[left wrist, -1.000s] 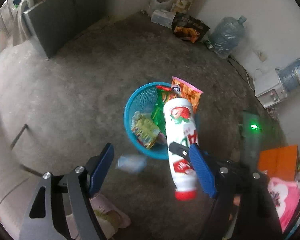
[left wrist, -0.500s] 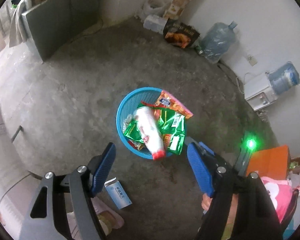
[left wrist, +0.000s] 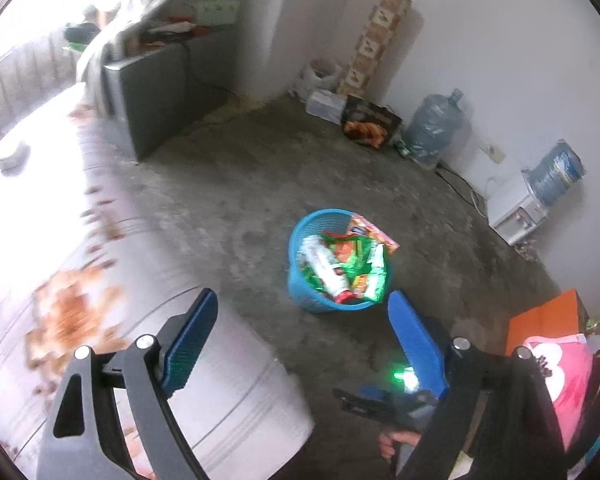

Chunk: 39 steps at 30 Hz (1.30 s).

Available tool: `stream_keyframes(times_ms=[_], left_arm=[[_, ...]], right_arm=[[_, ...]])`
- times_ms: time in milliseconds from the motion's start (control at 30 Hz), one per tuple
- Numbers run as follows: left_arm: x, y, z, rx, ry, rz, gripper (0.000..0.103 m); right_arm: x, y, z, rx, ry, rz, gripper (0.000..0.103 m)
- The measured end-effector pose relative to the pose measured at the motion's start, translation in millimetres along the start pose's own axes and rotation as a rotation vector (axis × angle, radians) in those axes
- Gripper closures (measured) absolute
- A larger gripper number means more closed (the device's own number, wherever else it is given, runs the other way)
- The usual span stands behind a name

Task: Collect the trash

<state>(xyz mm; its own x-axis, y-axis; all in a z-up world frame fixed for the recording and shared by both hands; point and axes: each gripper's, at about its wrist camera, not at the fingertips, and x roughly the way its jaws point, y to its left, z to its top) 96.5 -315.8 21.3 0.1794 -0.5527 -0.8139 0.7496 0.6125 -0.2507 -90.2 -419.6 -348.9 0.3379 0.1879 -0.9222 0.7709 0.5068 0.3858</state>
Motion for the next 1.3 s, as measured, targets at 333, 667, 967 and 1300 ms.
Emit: stream_keyframes(times_ms=[333, 667, 967, 1300], left_arm=[[-60, 89, -44, -0.145, -0.052, 0.119, 0.015], [-77, 139, -67, -0.23, -0.028, 0.202, 0.015], [-85, 147, -77, -0.246, -0.039, 0.213, 0.015], [-81, 148, -86, -0.26, -0.071, 0.157, 0.015]], right_arm=[[169, 39, 24, -0.169, 0.235, -0.252, 0.024], [233, 47, 11, -0.265, 0.317, -0.435, 0.022], [219, 29, 2, -0.278, 0.277, -0.454, 0.035], [22, -7, -11, -0.197, 0.018, -0.25, 0.035]])
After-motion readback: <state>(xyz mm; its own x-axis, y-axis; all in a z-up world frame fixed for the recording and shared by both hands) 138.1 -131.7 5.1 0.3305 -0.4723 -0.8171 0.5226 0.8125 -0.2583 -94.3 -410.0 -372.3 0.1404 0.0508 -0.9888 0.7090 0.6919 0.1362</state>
